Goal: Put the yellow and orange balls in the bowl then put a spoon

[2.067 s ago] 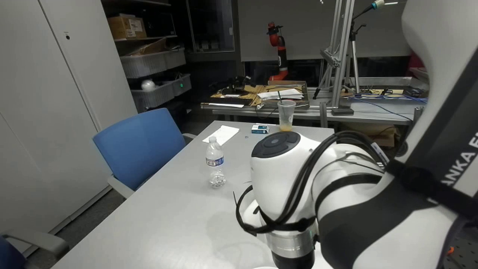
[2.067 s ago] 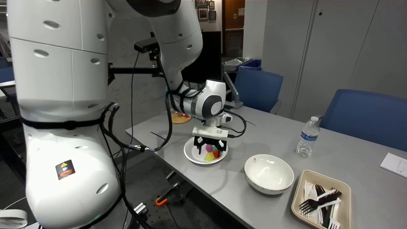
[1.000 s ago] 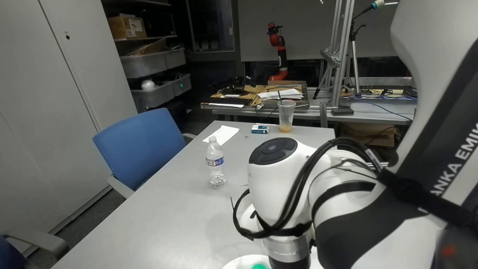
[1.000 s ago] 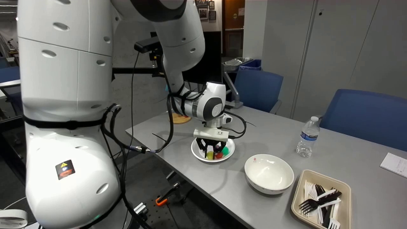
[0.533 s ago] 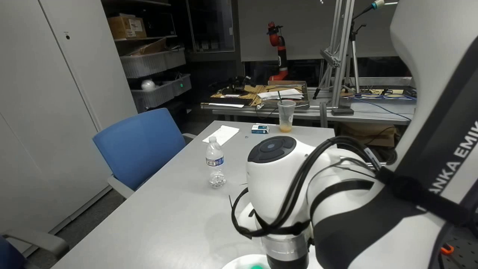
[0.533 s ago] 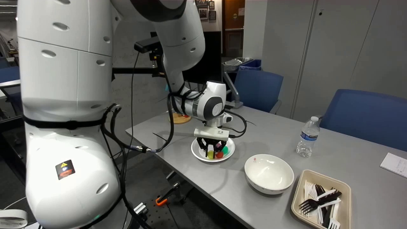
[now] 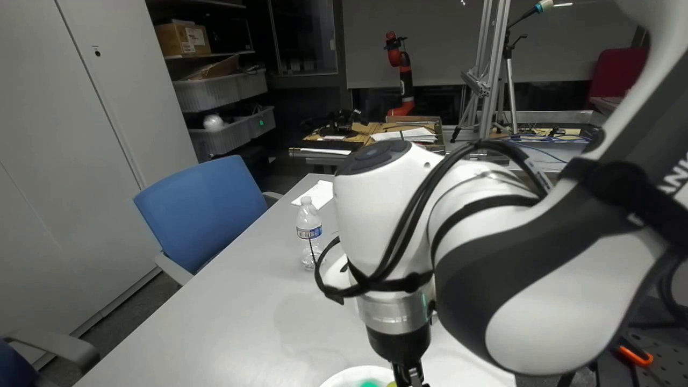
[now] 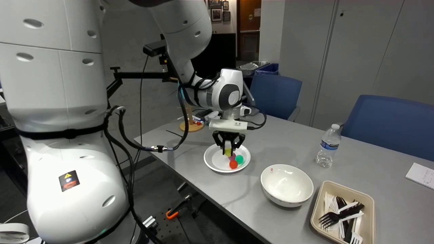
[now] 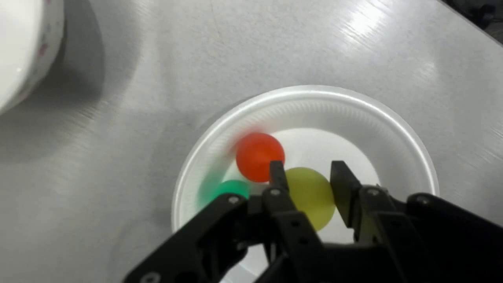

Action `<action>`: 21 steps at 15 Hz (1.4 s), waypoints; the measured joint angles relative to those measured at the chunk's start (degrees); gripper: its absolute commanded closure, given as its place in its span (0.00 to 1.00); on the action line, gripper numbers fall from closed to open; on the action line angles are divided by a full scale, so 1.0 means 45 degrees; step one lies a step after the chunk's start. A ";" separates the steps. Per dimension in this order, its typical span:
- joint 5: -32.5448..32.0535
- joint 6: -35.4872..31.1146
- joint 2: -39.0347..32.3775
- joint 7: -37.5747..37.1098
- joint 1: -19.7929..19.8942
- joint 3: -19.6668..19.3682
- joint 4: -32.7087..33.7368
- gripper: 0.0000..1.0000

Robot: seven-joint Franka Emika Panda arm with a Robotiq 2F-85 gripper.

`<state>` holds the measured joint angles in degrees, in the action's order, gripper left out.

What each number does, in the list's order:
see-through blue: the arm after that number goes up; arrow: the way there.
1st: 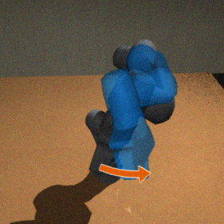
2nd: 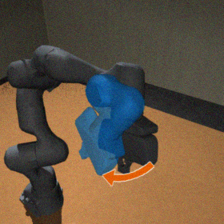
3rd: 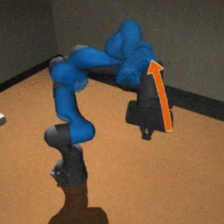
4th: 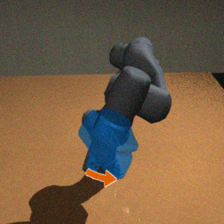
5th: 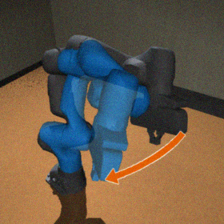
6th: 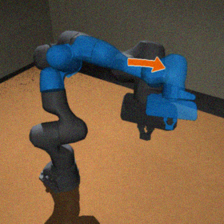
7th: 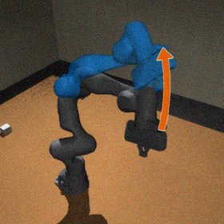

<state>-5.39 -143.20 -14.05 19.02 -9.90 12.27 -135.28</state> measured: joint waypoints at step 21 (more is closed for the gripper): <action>-0.4527 -0.0856 0.4450 -0.3111 0.2913 -0.3150 -0.2914 0.67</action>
<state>-25.76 -147.05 5.98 5.02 3.21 -1.90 -148.39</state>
